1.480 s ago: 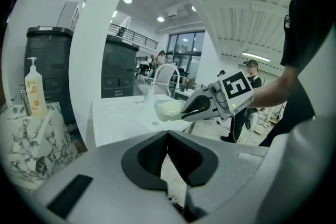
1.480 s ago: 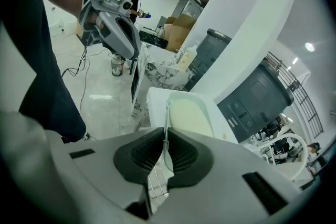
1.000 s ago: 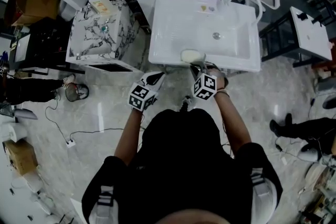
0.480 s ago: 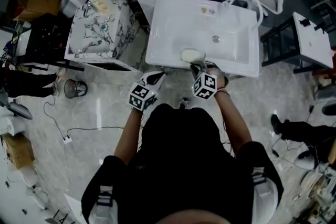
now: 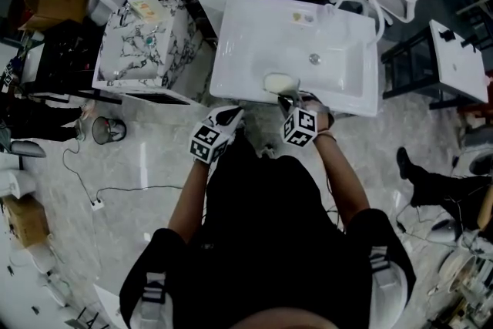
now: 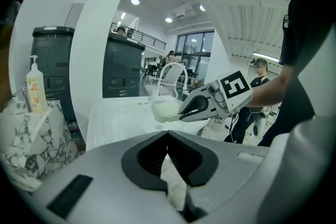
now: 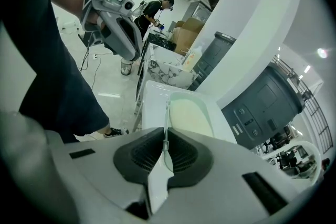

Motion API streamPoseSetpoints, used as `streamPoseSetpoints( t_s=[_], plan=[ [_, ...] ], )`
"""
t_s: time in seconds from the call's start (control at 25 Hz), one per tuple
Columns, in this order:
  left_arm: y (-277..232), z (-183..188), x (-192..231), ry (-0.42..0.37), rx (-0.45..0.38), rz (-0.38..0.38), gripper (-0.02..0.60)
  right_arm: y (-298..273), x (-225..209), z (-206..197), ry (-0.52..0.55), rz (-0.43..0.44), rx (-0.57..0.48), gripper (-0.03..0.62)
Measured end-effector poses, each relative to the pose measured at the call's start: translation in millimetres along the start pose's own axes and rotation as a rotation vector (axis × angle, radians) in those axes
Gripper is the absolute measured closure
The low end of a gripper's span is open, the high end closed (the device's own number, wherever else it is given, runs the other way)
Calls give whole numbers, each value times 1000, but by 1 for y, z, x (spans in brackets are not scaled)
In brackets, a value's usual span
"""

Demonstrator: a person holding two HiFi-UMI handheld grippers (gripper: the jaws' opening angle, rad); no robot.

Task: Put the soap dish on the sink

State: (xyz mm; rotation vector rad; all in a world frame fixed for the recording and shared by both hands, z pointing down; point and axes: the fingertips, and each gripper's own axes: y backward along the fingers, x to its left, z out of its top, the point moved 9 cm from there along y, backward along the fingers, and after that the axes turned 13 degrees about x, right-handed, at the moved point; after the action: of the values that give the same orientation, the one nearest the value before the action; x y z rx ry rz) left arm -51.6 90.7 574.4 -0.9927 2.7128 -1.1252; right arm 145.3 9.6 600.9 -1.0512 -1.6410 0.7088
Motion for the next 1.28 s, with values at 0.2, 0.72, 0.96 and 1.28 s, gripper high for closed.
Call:
streamPoseSetpoints(
  t_s=[0.2, 0.72, 0.96, 1.28],
  plan=[
    [-11, 7, 8, -9, -5, -14, 581, -6, -8, -6, -22, -3, 13, 579],
    [-31, 37, 43, -20, -11, -60, 581, -18, -42, -3, -65, -17, 56, 579],
    [-39, 51, 69, -32, -4, -79, 581, -30, -66, 0, -88, -30, 84, 579],
    [-55, 74, 109, -41, -3, -102, 581, -50, -93, 13, -115, -31, 102, 579]
  ],
)
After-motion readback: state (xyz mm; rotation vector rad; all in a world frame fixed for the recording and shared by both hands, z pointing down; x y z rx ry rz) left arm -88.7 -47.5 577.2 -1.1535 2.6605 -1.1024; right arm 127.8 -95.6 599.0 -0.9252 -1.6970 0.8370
